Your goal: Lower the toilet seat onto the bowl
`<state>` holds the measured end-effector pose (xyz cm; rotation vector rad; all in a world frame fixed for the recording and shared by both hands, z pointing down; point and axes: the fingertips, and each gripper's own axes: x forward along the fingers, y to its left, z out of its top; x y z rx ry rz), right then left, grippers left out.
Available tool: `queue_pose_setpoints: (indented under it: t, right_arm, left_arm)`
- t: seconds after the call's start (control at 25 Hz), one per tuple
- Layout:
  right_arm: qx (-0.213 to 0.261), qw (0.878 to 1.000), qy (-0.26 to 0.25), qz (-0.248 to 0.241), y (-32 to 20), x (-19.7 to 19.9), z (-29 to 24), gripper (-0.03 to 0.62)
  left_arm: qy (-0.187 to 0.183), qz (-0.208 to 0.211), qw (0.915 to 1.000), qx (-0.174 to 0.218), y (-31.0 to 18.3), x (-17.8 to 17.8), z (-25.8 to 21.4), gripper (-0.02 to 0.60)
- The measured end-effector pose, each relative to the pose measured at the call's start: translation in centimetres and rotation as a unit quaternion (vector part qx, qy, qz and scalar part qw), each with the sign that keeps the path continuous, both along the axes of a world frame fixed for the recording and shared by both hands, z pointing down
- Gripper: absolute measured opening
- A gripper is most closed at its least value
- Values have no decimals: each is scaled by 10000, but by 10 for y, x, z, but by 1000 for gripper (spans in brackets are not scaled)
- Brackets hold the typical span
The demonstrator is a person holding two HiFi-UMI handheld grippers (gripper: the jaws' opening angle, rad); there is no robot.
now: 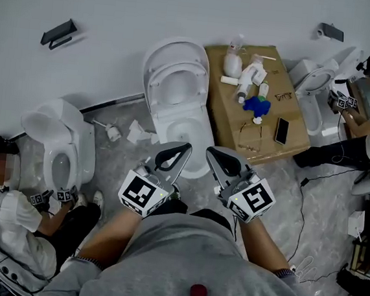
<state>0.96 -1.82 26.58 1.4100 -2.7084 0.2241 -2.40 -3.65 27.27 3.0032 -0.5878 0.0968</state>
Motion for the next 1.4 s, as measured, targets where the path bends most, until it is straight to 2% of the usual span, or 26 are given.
queue_pose_setpoints:
  t: [0.16,0.4,0.68,1.04,1.4]
  right_arm:
    - [-19,10000,-10,48,-18,-4,1,12]
    - [22,9999,35,-139,-42,-3,1,12]
    - [-101,9989,118,-447,-82,10,14,12]
    - [-220,9948,306,-945,-140,35,34,12]
    - [-363,9854,843,-1431,-207,46,66,13]
  left_arm:
    - [9,-22,10000,-28,-17,-6,1,8]
    - [-2,-217,9997,-129,-40,-8,7,8]
    - [-82,-665,9975,-210,-76,0,13,8]
    - [-130,-1374,9901,-249,-123,23,22,8]
    - [-206,-2039,9784,-280,-173,30,43,8]
